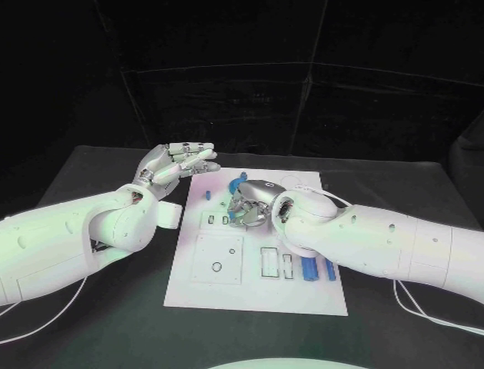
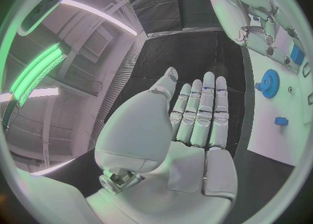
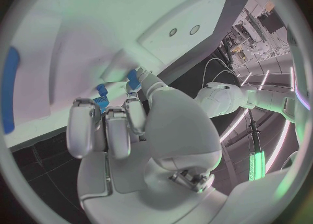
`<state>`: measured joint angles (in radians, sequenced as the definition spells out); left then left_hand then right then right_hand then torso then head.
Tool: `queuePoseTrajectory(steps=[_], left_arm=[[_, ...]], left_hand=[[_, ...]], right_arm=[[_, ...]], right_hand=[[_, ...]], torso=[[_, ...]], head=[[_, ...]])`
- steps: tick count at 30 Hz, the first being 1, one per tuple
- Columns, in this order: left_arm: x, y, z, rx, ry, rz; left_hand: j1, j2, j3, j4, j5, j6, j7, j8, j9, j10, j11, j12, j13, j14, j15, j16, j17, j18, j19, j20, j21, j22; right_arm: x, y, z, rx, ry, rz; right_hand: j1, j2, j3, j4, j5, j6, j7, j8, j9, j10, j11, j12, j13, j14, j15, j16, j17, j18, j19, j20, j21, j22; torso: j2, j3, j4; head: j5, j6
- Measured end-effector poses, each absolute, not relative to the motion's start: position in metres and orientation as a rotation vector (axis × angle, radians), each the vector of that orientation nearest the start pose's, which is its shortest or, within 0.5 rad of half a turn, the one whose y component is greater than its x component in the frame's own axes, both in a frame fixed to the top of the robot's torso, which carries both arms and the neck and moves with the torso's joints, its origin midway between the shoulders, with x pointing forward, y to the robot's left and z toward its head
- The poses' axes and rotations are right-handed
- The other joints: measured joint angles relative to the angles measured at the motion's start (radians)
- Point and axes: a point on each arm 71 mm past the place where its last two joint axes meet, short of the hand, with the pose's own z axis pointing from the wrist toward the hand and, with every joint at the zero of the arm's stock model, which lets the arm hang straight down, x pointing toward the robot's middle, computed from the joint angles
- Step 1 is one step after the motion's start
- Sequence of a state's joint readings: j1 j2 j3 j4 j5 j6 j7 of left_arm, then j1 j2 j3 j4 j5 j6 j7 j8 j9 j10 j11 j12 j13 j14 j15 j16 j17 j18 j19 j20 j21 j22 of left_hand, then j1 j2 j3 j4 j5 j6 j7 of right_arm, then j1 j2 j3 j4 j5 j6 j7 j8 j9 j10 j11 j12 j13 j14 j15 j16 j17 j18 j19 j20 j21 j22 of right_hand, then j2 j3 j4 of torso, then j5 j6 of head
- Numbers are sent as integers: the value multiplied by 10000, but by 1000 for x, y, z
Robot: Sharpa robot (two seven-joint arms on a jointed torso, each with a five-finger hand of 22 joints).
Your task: Assemble the parts on the task board
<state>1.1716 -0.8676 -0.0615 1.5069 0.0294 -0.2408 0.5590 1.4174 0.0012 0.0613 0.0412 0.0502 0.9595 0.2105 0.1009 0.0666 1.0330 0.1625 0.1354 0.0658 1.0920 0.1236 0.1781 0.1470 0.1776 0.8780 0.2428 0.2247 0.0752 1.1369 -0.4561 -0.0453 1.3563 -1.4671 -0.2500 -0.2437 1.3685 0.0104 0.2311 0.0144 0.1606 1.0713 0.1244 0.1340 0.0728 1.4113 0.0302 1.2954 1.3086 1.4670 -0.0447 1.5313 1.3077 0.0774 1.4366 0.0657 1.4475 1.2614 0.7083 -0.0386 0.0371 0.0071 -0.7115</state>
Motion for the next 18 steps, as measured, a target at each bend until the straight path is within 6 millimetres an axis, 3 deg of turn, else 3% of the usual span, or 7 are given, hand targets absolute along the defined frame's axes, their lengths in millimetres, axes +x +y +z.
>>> queuePoseTrajectory(steps=[3, 11, 18], left_arm=[[484, 226, -190, -10831, 13031, -16470], [484, 226, -190, -10838, 13031, -16460], [484, 227, -190, -10844, 13032, -16452]], left_hand=[[0, 0, 0, 0, 0, 0, 0, 0, 0, 0, 0, 0, 0, 0, 0, 0, 0, 0, 0, 0, 0, 1], [0, 0, 0, 0, 0, 0, 0, 0, 0, 0, 0, 0, 0, 0, 0, 0, -1, 0, 0, 0, 0, 1], [0, 0, 0, 0, 0, 0, 1, 0, 0, -1, 0, 0, 0, 0, 0, 0, -2, 0, 0, 0, 0, 2]], right_arm=[[481, -50, -225, -2131, 17995, 7434], [477, -49, -225, -2390, 18030, 7317], [476, -50, -226, -2590, 17972, 7111]], right_hand=[[-14, -15, 30, -31, 0, 0, 1, -8, 0, -40, -33, -9, 0, 0, 0, 0, 0, 1, 0, 0, 0, 0], [-292, -290, 144, 21, -66, -258, 80, -273, 56, -558, 161, -769, -552, -2, 75, 0, -1, 1, -37, 37, 0, -34], [-343, -339, 169, 46, -66, -291, 113, -307, -24, -558, 161, -808, -580, -36, 108, 0, -2, 0, -37, 37, 0, -34]], torso=[[0, 0, 2], [2, 0, 5], [3, 0, 5]], head=[[-10, -9], [-13, -18], [-12, -19]])
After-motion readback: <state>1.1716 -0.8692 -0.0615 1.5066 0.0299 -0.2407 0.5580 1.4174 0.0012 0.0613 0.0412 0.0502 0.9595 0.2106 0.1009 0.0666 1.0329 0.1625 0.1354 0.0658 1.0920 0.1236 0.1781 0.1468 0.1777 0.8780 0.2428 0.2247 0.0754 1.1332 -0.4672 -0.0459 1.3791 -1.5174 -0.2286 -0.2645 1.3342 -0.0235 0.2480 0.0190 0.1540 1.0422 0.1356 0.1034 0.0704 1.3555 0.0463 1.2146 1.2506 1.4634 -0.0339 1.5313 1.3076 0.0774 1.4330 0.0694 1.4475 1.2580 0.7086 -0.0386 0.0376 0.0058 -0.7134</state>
